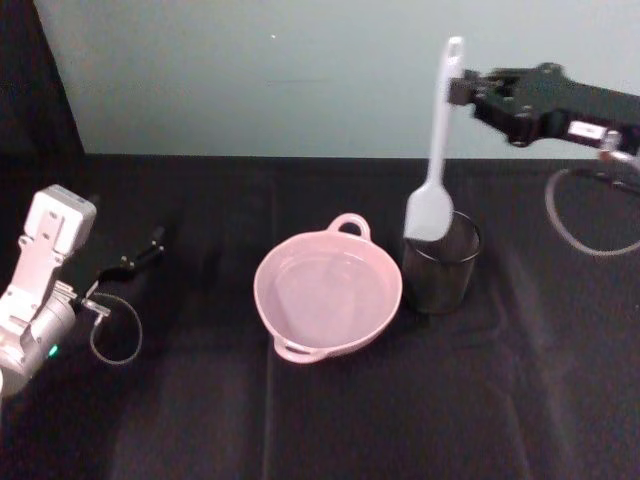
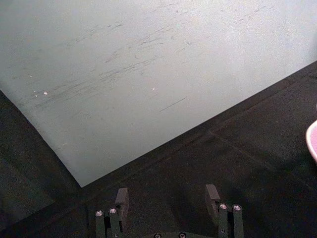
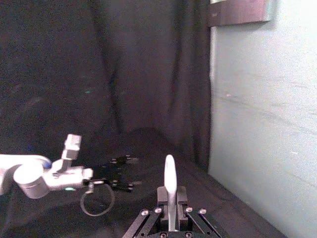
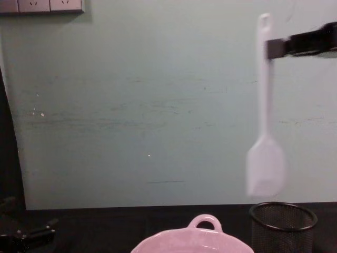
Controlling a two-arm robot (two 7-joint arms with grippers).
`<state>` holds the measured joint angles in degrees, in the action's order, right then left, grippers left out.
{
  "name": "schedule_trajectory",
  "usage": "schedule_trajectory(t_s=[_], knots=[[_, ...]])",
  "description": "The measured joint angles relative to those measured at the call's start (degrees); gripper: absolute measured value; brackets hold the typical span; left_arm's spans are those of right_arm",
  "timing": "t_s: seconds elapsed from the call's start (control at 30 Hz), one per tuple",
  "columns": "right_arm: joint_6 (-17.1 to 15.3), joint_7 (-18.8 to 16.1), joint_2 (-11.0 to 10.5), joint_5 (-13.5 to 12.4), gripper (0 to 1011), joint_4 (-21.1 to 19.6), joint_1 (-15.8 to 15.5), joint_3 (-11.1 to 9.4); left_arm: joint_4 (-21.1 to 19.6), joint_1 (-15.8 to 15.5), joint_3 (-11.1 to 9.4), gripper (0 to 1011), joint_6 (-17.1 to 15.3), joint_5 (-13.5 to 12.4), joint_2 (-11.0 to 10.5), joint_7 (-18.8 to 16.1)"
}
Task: Use the one hand to pick up the spoon and stir the clear water in the bowl.
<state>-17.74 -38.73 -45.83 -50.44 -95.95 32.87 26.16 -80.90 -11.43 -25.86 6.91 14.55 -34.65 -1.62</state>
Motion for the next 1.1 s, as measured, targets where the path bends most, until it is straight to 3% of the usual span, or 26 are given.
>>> schedule_trajectory(t_s=[0.13,0.23,0.27,0.5,0.7,0.8,1.1], knots=[[0.73,0.21,2.75,1.06,108,0.65,0.99,2.77,0.0,0.0,0.0,1011,0.0,0.0,0.0,0.0],[3.84,1.43,5.67,2.58,108,2.59,0.98,4.98,0.0,0.0,0.0,1011,0.0,0.0,0.0,0.0],[3.84,1.43,5.67,2.58,108,2.59,0.98,4.98,0.0,0.0,0.0,1011,0.0,0.0,0.0,0.0],[13.41,3.68,11.34,7.74,108,10.09,-0.88,6.98,0.0,0.0,0.0,1011,0.0,0.0,0.0,0.0],[21.19,4.85,13.86,12.07,108,15.05,-2.84,7.09,0.0,0.0,0.0,1011,0.0,0.0,0.0,0.0],[23.62,4.93,14.5,13.33,108,16.18,-4.13,7.08,0.0,0.0,0.0,1011,0.0,0.0,0.0,0.0],[25.5,3.88,15.03,14.13,108,14.55,-7.97,7.16,0.0,0.0,0.0,1011,0.0,0.0,0.0,0.0]])
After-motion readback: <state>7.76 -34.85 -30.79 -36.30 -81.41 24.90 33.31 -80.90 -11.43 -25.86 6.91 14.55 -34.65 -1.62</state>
